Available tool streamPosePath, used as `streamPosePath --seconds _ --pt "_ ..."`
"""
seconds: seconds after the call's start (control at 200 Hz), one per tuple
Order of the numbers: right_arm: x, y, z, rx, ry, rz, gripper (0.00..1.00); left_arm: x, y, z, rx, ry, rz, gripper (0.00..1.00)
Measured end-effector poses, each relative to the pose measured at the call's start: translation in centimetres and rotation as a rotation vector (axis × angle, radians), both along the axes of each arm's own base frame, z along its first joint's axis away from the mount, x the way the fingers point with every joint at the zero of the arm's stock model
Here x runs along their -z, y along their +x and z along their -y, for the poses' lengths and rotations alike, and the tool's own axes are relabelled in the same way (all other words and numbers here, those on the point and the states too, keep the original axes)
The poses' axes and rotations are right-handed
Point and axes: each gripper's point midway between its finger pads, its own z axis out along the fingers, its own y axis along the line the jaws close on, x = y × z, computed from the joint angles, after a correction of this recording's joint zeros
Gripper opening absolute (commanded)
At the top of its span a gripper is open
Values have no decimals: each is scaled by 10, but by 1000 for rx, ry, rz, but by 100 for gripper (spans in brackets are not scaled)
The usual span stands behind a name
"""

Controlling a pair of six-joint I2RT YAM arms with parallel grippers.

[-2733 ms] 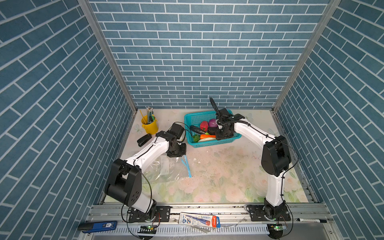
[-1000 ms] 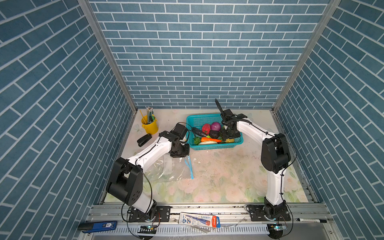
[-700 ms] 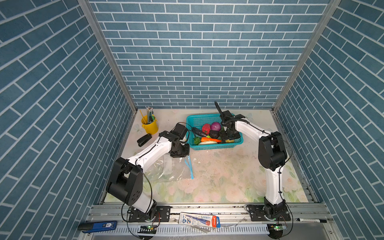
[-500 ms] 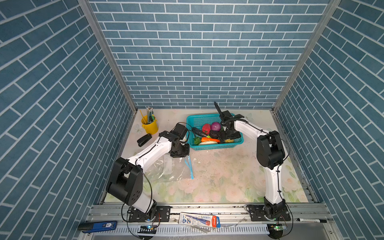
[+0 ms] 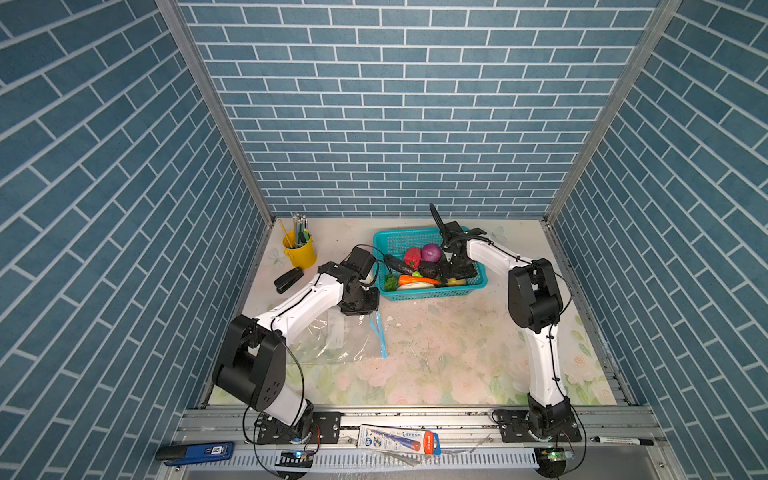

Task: Place the food in the zip-top bag and seal the zipper
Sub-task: 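Close the right gripper around the yellow potato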

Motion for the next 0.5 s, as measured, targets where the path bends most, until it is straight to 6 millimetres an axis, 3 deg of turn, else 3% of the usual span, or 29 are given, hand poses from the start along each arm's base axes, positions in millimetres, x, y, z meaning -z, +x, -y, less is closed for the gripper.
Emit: streamPosePath --seconds 0.225,0.5 --pt "-6 -1 -4 -3 29 1 71 0 -1 1 2 -7 -4 0" --pt "-49 1 -12 -3 119 74 68 -1 -1 3 5 -16 -8 0"
